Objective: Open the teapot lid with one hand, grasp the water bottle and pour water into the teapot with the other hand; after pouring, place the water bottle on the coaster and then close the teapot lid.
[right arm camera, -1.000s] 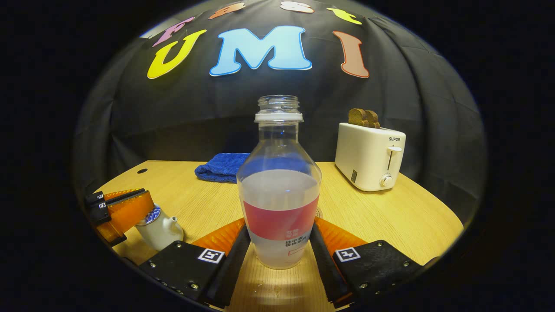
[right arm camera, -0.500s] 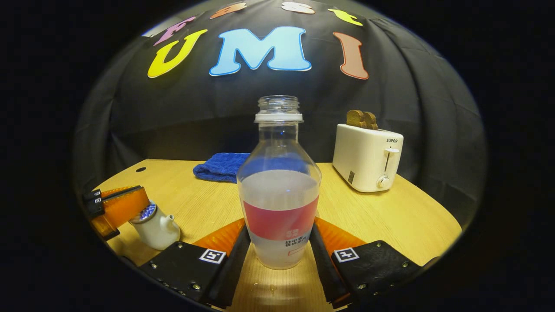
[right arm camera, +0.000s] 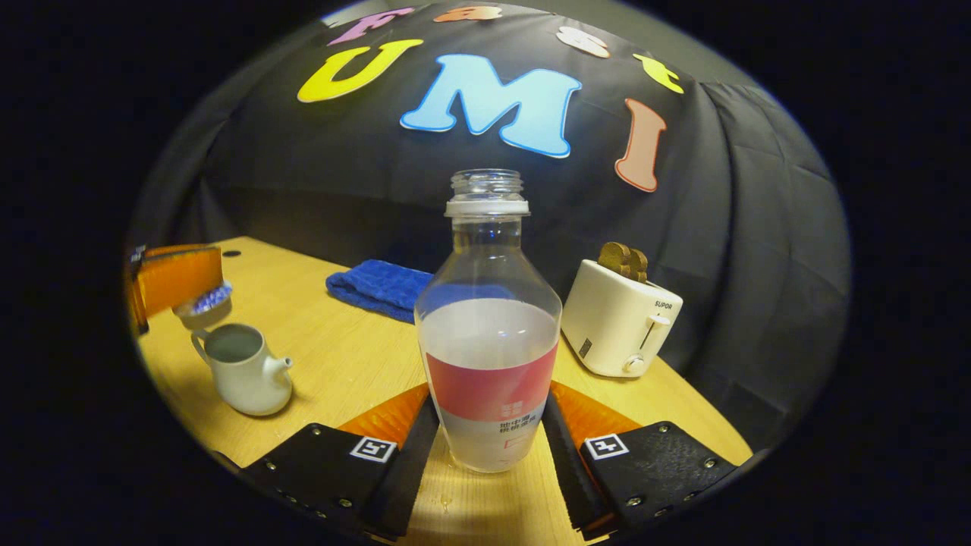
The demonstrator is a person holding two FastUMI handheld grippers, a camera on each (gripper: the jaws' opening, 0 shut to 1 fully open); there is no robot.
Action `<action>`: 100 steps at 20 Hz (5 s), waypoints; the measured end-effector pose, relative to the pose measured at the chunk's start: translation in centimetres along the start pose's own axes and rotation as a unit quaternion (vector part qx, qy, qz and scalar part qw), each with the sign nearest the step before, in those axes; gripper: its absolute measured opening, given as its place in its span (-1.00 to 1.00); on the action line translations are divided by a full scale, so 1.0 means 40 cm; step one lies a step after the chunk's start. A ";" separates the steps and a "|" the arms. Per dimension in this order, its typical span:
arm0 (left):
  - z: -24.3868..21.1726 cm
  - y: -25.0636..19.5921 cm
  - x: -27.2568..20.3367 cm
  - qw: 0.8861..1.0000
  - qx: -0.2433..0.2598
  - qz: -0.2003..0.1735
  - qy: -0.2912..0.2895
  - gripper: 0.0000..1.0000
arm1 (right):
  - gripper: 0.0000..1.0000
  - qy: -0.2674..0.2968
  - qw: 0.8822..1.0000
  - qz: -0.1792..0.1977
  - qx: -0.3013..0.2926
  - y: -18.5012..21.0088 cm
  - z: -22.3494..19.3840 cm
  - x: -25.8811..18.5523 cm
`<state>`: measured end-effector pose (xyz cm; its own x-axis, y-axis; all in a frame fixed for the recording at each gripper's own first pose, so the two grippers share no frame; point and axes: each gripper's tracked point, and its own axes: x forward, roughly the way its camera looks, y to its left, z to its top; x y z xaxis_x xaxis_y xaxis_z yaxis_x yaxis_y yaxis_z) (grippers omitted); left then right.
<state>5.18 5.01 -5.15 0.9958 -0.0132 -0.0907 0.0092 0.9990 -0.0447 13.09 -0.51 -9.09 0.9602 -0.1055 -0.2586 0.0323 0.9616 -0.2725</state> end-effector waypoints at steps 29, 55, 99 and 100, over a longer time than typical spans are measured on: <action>-0.013 0.281 -0.011 0.996 -0.066 0.067 0.008 -0.75 | 0.51 -0.055 0.797 -0.058 -0.598 0.085 0.149 0.000; -0.023 0.316 -0.011 0.992 -0.101 0.073 0.008 -0.75 | 0.50 -0.168 0.590 -0.131 -0.779 0.154 0.259 -0.059; -0.053 0.301 0.004 0.993 -0.103 0.058 0.032 -0.75 | 0.51 -0.038 0.915 0.055 -0.399 0.028 0.069 0.074; -0.055 0.296 0.004 0.993 -0.100 0.056 0.032 -0.70 | 0.51 -0.031 0.928 0.064 -0.366 0.027 0.068 0.077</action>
<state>5.24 16.76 -7.89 0.9818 0.0879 -0.1681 -0.1254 0.9657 -0.2275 16.85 0.87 -7.65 0.9583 0.0346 -0.2838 -0.2578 0.5336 -0.8055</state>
